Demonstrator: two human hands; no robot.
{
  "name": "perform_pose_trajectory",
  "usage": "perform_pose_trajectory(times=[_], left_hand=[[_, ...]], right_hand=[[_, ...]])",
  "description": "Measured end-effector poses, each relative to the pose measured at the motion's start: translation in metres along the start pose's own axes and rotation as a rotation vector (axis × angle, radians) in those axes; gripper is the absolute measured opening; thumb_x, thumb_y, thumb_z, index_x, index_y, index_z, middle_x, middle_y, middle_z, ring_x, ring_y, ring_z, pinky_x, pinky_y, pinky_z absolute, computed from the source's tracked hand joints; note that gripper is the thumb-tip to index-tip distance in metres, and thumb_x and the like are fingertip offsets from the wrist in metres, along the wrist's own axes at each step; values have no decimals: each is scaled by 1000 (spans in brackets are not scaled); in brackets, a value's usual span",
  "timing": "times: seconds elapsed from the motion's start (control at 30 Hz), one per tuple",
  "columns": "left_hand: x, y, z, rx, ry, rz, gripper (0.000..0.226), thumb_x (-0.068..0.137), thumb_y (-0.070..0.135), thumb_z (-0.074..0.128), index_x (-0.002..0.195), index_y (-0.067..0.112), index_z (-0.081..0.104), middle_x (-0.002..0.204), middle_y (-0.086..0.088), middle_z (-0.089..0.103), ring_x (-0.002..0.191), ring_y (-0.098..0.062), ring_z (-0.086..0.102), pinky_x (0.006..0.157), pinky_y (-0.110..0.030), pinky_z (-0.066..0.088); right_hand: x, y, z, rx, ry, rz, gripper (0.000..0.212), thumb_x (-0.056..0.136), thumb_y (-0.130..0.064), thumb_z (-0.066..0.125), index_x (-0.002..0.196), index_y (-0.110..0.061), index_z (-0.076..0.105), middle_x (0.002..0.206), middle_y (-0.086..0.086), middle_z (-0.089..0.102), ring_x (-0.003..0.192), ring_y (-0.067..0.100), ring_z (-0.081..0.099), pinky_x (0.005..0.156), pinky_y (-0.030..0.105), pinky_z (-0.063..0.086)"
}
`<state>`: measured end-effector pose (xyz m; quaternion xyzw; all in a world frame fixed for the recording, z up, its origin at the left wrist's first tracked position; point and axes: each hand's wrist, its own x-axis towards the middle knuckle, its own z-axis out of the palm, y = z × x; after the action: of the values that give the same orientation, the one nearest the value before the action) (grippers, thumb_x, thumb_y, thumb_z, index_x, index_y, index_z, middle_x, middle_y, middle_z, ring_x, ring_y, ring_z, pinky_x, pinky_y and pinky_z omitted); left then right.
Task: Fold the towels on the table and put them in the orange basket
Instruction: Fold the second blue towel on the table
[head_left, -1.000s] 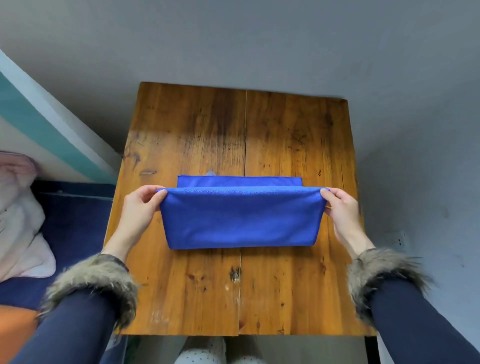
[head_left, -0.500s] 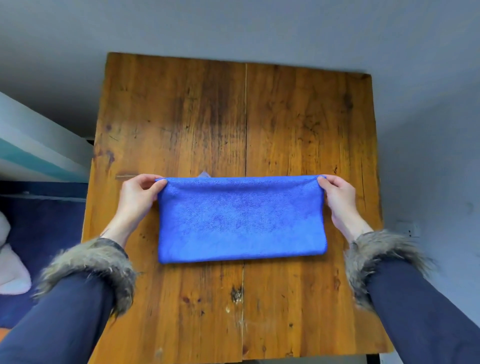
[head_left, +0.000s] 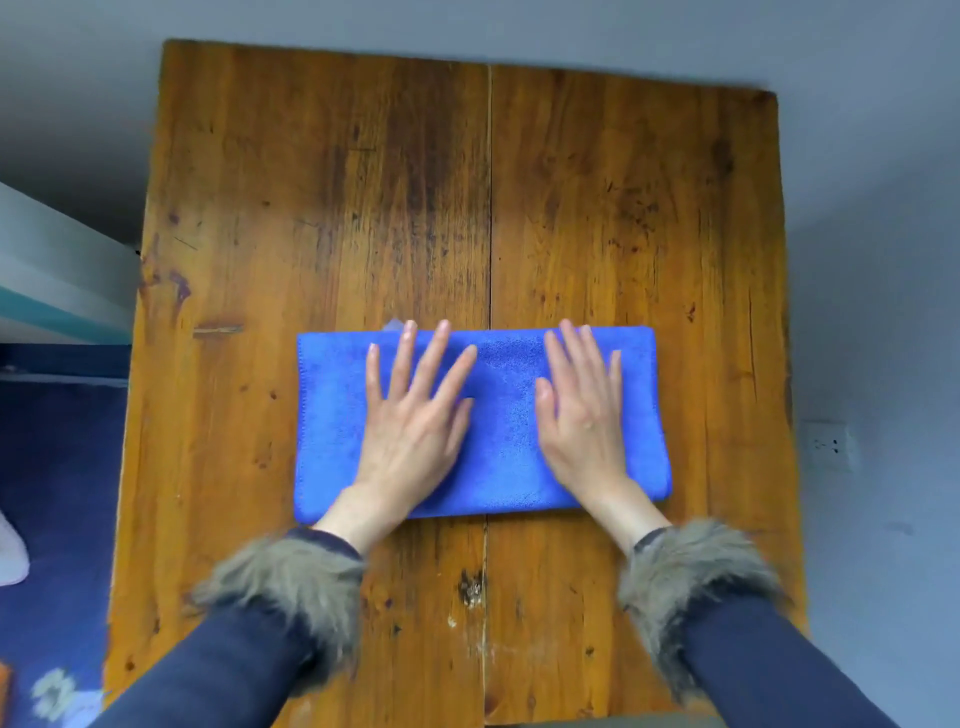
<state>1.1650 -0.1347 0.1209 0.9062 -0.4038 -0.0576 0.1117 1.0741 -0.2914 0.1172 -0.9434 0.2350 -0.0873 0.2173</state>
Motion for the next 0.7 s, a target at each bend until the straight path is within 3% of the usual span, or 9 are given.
perform_pose_trajectory(times=[0.2,0.43,0.6,0.7], left_hand=[[12,-5,29,106,-79,5,53,93,46,33,143,26,36,152,-5,31,140,-32,26,111,-59,11],[-17,-42,9,85,-43,-221,61,91,47,28,146,21,27,156,-13,16,143,-35,8,111,-60,0],[-48,31,23,50,-48,-74,58,89,45,36,144,26,31,154,-11,21,143,-33,15,110,-63,5],[-56,32,34,100,-99,-67,56,91,45,34,144,28,30,154,-9,24,142,-31,18,109,-64,10]], right_hand=[[2,25,19,-226,-100,-79,49,96,-32,30,142,-17,38,152,9,29,142,22,22,115,46,7],[-10,58,-2,-281,-39,73,53,96,-32,28,145,-12,29,153,17,22,143,30,16,115,48,4],[-47,4,14,-206,-56,-65,51,95,-32,33,144,-15,33,152,12,28,142,27,17,114,52,7],[-65,7,20,-241,-109,-75,51,95,-34,35,143,-18,36,152,9,29,142,25,21,114,52,13]])
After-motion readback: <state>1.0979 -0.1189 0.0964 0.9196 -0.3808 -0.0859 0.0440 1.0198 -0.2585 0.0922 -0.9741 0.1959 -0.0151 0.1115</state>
